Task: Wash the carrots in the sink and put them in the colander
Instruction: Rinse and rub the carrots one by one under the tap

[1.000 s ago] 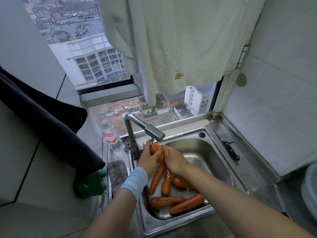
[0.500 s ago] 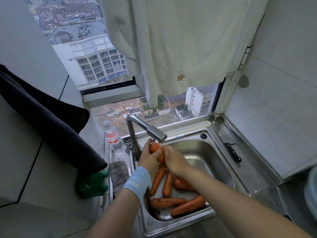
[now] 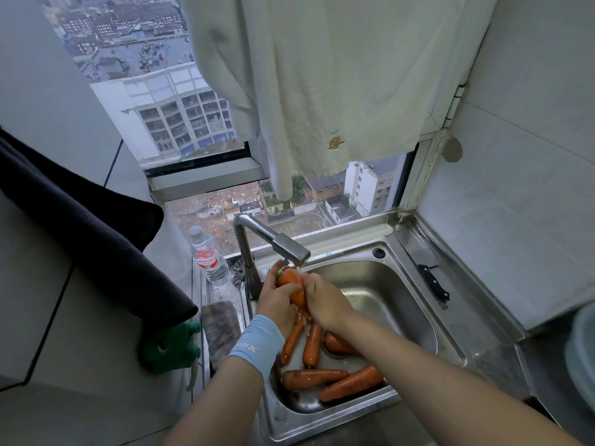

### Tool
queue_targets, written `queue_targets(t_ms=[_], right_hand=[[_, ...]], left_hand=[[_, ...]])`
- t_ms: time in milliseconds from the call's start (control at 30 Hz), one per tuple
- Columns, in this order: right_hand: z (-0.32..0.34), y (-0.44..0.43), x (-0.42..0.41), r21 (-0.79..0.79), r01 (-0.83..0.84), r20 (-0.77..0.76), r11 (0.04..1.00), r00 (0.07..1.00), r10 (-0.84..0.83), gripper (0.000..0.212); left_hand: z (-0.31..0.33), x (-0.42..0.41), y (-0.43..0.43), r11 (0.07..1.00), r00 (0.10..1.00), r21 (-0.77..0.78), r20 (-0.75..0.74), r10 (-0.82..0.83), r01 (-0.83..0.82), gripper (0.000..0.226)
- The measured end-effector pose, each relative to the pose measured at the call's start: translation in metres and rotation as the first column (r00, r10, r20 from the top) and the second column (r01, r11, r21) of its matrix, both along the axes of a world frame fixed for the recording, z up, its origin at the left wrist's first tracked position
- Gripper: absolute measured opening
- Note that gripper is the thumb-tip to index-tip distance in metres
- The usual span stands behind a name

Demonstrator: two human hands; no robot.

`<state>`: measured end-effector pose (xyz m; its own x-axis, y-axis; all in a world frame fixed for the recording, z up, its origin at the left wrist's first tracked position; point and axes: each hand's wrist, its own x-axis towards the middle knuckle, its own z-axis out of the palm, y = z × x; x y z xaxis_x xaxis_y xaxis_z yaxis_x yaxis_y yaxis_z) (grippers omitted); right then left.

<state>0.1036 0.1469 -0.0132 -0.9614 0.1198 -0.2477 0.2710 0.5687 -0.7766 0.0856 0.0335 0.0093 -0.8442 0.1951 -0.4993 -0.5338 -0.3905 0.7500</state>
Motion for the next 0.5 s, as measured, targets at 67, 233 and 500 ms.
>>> queue_targets(t_ms=[67, 233, 500], right_hand=[[0.001, 0.001, -0.001, -0.040, 0.011, -0.010, 0.999, 1.000, -0.011, 0.053], [0.006, 0.003, -0.005, -0.298, 0.040, 0.084, 0.954, 0.996, -0.016, 0.042], [0.011, 0.006, -0.011, -0.294, 0.222, 0.200, 0.930, 0.965, -0.167, 0.064]], left_hand=[[0.000, -0.001, -0.001, 1.000, 1.000, -0.007, -0.001, -0.022, 0.022, 0.071], [0.000, -0.003, -0.006, 0.996, 0.994, -0.032, -0.057, -0.089, 0.088, 0.076], [-0.010, -0.008, -0.005, 0.984, 0.987, -0.167, -0.143, -0.079, 0.054, 0.041]])
